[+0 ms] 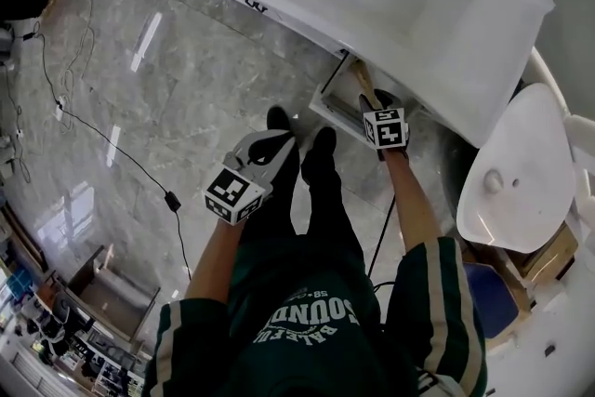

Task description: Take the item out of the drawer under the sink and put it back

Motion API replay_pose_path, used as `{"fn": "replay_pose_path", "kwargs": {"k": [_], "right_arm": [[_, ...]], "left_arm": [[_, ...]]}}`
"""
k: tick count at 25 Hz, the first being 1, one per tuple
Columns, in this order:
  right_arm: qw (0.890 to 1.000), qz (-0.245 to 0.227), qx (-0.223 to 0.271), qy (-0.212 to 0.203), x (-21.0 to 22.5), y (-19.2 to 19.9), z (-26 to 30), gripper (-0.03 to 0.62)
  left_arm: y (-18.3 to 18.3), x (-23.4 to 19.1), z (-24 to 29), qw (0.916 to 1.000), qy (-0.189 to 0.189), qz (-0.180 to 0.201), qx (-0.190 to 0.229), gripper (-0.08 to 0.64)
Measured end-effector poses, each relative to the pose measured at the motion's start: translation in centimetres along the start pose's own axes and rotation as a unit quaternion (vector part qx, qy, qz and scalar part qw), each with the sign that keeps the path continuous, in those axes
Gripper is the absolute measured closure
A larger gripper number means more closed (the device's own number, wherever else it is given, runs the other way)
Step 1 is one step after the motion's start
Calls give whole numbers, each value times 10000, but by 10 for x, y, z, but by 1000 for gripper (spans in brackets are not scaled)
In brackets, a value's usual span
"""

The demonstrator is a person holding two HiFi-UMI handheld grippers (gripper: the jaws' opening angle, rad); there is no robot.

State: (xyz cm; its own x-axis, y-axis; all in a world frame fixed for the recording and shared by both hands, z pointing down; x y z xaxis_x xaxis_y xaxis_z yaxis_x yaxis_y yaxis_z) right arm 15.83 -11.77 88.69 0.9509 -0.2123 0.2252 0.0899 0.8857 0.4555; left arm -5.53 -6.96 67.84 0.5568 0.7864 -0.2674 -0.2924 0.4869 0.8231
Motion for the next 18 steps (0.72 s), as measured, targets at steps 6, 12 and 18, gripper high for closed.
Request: {"fn": "replay_pose_path", "kwargs": {"k": [6, 12, 18], "right_arm": [[9988, -78, -426, 247, 12, 8, 33, 459], [9955, -349, -789, 391, 18, 14, 54, 460], [9909, -347, -1083, 721, 24, 29, 72, 462]], "left_arm": [[14, -8, -6, 9998, -115, -181, -12, 509], [27, -20, -16, 9989, -316, -344, -86, 509], [31, -30, -21, 9981, -405, -459, -54, 509]]}}
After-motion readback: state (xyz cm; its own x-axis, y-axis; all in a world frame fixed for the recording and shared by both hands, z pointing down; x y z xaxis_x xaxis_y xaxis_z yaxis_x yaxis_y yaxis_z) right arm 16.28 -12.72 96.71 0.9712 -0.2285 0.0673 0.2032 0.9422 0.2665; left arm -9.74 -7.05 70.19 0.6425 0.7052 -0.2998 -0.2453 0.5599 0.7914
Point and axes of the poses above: the fingertips, and each gripper's own axes: z forward along the fingers, x to its right, y out of its underside, the point moved 2 cm from there along -z, backward along the fingers, and after that the axes turned 9 degrees about z, right-handed, at the moved point
